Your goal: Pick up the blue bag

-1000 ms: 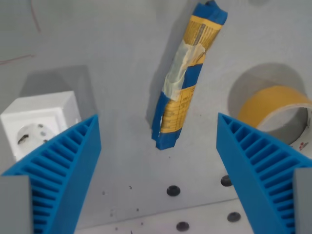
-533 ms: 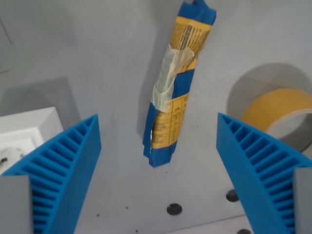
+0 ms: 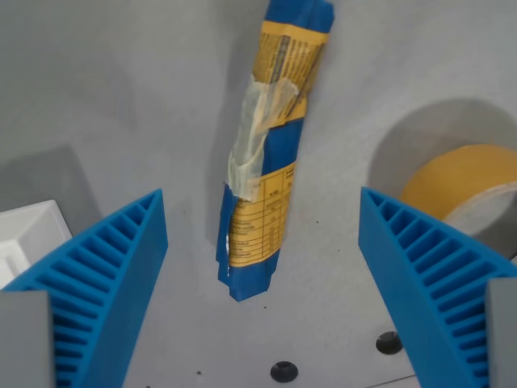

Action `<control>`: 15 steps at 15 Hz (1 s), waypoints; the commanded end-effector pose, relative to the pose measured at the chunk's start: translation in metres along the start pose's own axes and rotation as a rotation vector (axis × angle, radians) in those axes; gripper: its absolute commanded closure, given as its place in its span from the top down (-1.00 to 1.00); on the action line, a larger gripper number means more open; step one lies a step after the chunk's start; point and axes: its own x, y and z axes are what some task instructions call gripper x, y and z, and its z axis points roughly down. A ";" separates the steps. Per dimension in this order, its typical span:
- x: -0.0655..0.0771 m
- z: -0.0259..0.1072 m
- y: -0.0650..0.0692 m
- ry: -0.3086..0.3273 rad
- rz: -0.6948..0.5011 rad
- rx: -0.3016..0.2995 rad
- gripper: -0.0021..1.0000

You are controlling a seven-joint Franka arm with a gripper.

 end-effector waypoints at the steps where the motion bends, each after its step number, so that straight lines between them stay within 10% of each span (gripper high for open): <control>1: -0.007 0.008 0.000 0.108 0.060 0.044 1.00; 9: -0.008 0.007 -0.001 0.096 0.041 0.042 1.00; 15: -0.007 0.037 -0.001 0.104 0.033 0.046 1.00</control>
